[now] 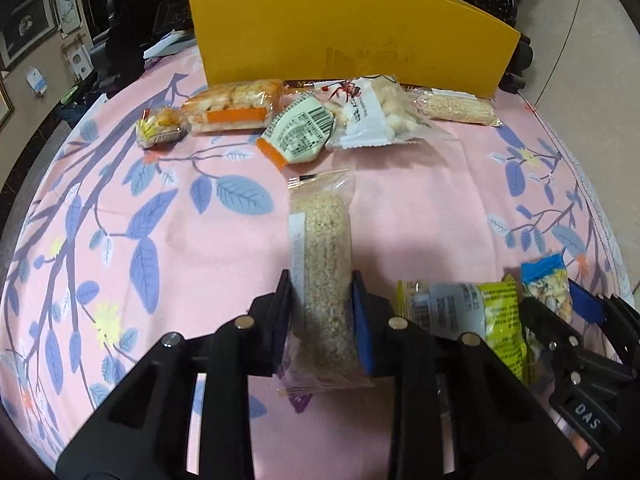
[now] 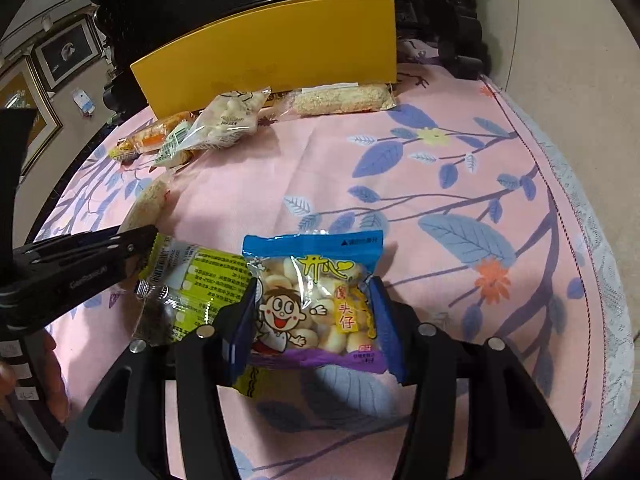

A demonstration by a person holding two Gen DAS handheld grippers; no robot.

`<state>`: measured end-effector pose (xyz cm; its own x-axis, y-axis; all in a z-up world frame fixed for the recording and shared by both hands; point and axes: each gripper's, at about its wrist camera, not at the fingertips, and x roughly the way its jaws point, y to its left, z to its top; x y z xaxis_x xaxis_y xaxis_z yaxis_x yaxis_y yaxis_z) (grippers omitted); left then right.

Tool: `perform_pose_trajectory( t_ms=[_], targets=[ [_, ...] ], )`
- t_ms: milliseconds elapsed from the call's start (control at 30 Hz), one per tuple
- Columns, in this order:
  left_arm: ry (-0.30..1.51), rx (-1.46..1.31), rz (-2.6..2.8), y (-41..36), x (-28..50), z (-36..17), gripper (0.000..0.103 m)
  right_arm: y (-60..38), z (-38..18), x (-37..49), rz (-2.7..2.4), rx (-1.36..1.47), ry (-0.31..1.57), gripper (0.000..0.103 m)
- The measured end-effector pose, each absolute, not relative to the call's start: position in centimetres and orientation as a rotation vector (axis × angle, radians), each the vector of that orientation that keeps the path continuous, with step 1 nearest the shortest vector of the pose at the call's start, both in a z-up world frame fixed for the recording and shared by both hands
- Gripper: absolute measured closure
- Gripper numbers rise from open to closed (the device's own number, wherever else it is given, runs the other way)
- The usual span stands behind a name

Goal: Organize snacks
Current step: 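Carry both bags over the yellow box and open both grippers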

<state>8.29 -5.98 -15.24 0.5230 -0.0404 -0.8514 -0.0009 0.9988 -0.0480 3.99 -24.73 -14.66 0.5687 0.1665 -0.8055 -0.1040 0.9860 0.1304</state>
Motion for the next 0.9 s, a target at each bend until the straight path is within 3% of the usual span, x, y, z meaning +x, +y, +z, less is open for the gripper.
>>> perform_pose_trajectory(
  t_ms=[500, 900],
  targets=[
    [0.91, -0.066, -0.097, -2.6, 4.7, -9.3, 0.075, -22.2, -10.2, 3.1, 0.132, 0.056, 0.899, 0.05],
    [0.891, -0.061, -0.147, -1.2, 10.0, -5.4, 0.075, -18.6, -6.2, 8.9, 0.216, -0.014, 0.887, 0.05]
  ],
)
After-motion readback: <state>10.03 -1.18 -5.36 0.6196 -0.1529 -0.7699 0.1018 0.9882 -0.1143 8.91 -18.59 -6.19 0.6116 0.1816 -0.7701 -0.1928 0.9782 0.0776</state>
